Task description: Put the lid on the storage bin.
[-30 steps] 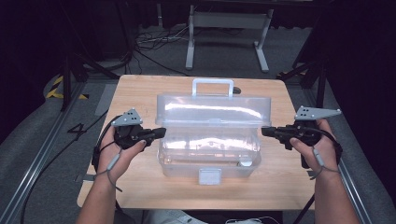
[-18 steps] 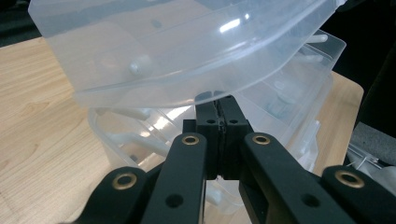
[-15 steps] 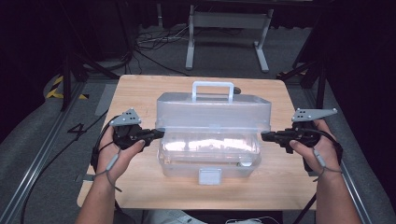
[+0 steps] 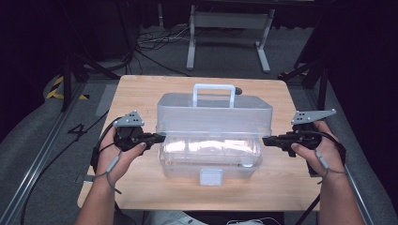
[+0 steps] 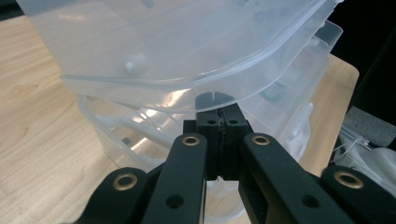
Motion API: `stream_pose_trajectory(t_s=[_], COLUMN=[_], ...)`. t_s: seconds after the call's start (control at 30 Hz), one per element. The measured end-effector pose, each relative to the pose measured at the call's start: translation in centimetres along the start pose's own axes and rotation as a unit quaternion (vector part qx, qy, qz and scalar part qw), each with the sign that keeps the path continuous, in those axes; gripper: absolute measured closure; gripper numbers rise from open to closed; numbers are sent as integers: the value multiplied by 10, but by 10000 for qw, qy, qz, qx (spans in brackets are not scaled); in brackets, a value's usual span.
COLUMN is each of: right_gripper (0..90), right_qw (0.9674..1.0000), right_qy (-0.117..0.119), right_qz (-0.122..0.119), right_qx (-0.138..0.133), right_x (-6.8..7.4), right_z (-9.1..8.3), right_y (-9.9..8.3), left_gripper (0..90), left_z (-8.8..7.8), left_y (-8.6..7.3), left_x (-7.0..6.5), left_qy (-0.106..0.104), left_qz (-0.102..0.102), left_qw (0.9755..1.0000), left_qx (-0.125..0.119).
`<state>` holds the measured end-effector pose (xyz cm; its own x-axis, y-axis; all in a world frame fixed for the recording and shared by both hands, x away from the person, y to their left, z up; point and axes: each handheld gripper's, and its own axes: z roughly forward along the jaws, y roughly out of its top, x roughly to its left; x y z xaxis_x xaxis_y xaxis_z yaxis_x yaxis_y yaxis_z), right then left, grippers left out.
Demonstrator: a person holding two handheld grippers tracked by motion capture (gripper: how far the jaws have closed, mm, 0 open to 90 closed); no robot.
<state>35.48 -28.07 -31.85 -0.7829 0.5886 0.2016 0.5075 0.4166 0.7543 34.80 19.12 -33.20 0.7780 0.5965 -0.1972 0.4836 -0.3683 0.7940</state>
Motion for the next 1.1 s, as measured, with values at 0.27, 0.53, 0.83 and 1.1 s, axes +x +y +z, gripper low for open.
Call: stream_pose_trajectory(t_s=[0.27,0.53,0.83,1.1], right_gripper=[886,886,887,886], right_qw=[9996,9990,9976,9959], right_qy=[41,-5,-55,-104], right_qz=[-11,-25,-100,-152], right_qx=[264,445,684,880], right_x=[1,0,1,1], right_z=[2,4,6,7], right_y=[-1,-3,-4,-5], left_gripper=[898,899,899,899], left_z=[0,1,3,4], left_y=[-1,-2,-2,-3], left_x=[-2,-4,-6,-7], left_qy=[-2,4,-17,-90], left_qz=[-4,-6,71,66], left_qw=[9996,9989,9971,9950], left_qx=[266,474,751,990])
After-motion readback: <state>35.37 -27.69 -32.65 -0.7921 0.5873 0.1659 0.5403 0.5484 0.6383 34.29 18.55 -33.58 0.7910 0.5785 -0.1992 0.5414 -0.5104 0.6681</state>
